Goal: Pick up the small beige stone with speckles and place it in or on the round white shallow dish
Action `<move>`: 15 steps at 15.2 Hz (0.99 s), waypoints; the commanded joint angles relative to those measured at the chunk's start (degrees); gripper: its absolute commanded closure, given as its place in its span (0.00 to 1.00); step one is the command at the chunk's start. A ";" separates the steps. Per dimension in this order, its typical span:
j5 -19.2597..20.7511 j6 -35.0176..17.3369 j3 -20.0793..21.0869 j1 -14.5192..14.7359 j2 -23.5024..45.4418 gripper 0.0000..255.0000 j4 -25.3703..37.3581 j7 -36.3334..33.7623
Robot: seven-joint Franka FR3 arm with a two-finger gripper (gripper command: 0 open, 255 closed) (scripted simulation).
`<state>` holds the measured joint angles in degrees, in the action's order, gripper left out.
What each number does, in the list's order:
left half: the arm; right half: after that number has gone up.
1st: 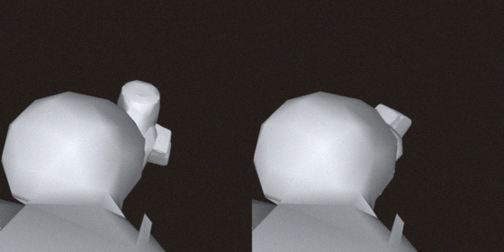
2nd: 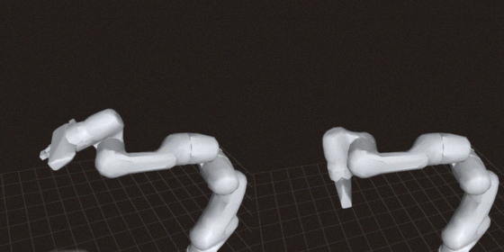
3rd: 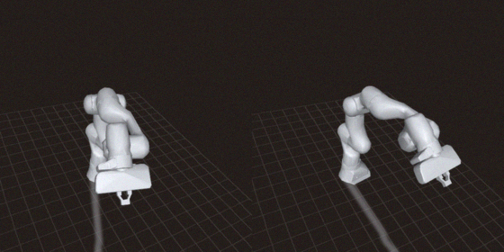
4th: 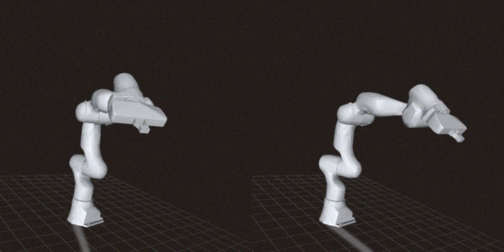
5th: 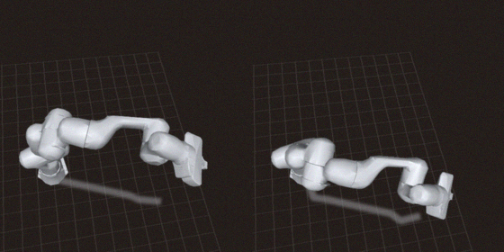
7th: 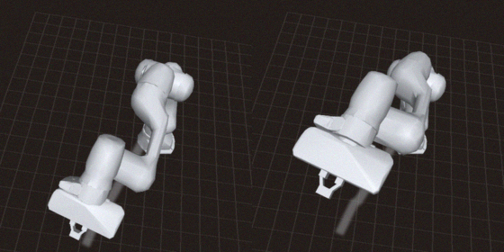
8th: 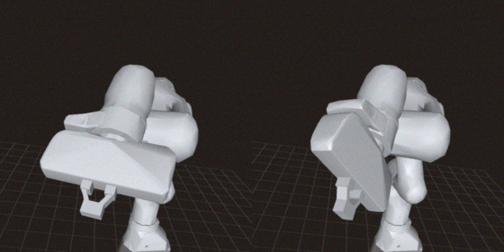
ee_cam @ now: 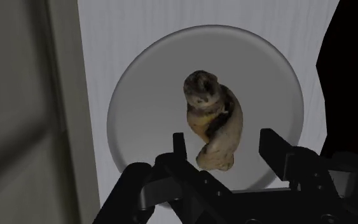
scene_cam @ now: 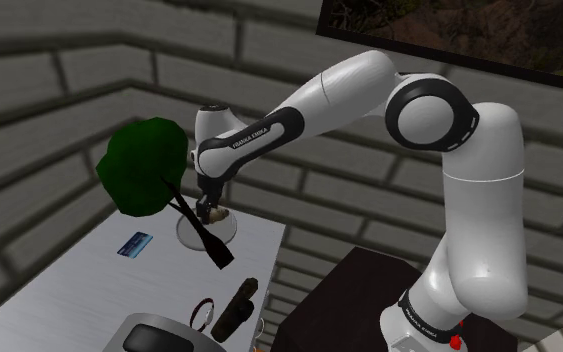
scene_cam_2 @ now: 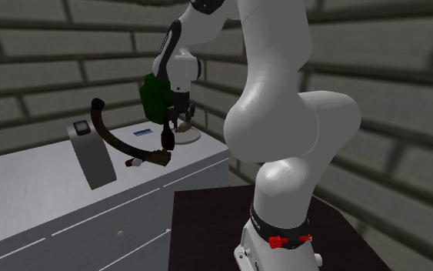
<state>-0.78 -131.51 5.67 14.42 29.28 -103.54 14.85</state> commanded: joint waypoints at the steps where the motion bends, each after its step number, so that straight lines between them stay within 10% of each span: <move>1: -0.02 -0.39 0.06 0.12 0.33 0.00 -0.28 -0.14; 15: -0.31 5.38 0.15 -0.33 -3.44 0.00 1.72 0.18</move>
<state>-1.09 -126.16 5.82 14.09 25.87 -101.81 15.03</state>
